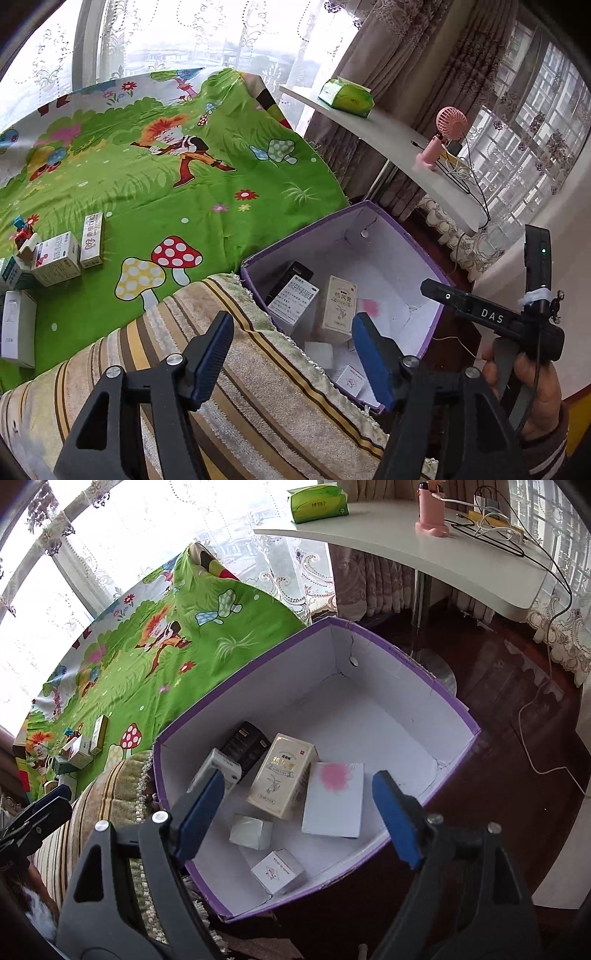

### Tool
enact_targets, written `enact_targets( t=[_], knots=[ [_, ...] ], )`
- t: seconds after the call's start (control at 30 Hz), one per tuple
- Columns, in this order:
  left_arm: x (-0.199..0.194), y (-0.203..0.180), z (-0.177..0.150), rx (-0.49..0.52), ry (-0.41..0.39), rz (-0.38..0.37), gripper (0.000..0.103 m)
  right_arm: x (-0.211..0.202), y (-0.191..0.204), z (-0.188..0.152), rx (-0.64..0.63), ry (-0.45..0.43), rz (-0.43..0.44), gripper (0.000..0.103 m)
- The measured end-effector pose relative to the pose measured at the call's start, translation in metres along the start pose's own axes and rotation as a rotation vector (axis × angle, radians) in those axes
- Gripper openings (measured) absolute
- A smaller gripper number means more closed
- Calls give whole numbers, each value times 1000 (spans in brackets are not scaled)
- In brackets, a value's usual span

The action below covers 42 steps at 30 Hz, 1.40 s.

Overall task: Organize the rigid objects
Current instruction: 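Carry both boxes into the purple storage box and open both tools, then move both open tools back toward the remaining boxes, then grasp the white plastic holder with the right tool while the left grasps the teal box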

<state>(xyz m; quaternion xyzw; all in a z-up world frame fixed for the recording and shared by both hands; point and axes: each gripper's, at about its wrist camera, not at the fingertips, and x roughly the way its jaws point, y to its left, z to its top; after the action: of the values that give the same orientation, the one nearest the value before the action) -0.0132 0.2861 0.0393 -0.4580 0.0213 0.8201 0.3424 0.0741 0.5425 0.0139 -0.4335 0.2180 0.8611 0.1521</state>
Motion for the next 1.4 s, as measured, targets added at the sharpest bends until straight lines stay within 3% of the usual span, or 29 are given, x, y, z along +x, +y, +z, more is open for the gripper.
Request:
enact_targets(
  t=[0.2, 0.3, 0.4, 0.5, 0.57, 0.77, 0.93, 1.13, 1.4],
  knots=[
    [-22, 3, 1, 12, -92, 33, 77, -4, 14, 0, -52, -30, -2, 85],
    [-38, 5, 3, 5, -166, 89, 83, -9, 27, -1, -107, -73, -16, 86],
    [-53, 9, 3, 35, -251, 152, 83, -19, 46, -1, -198, -151, -44, 95],
    [-63, 18, 2, 67, -282, 197, 83, -27, 67, 0, -273, -219, -77, 101],
    [-68, 31, 3, 41, -286, 208, 83, -30, 81, 1, -316, -244, -86, 102],
    [-85, 87, -1, -106, -275, 202, 83, -31, 115, 4, -389, -252, -7, 102],
    [-95, 138, -8, -224, -262, 243, 83, -24, 138, 4, -411, -202, 129, 102],
    [-103, 187, -11, -337, -247, 260, 82, -6, 174, 0, -463, -135, 167, 102],
    [-98, 242, -2, -485, -196, 204, 82, 16, 237, -8, -589, -61, 260, 102]
  ],
)
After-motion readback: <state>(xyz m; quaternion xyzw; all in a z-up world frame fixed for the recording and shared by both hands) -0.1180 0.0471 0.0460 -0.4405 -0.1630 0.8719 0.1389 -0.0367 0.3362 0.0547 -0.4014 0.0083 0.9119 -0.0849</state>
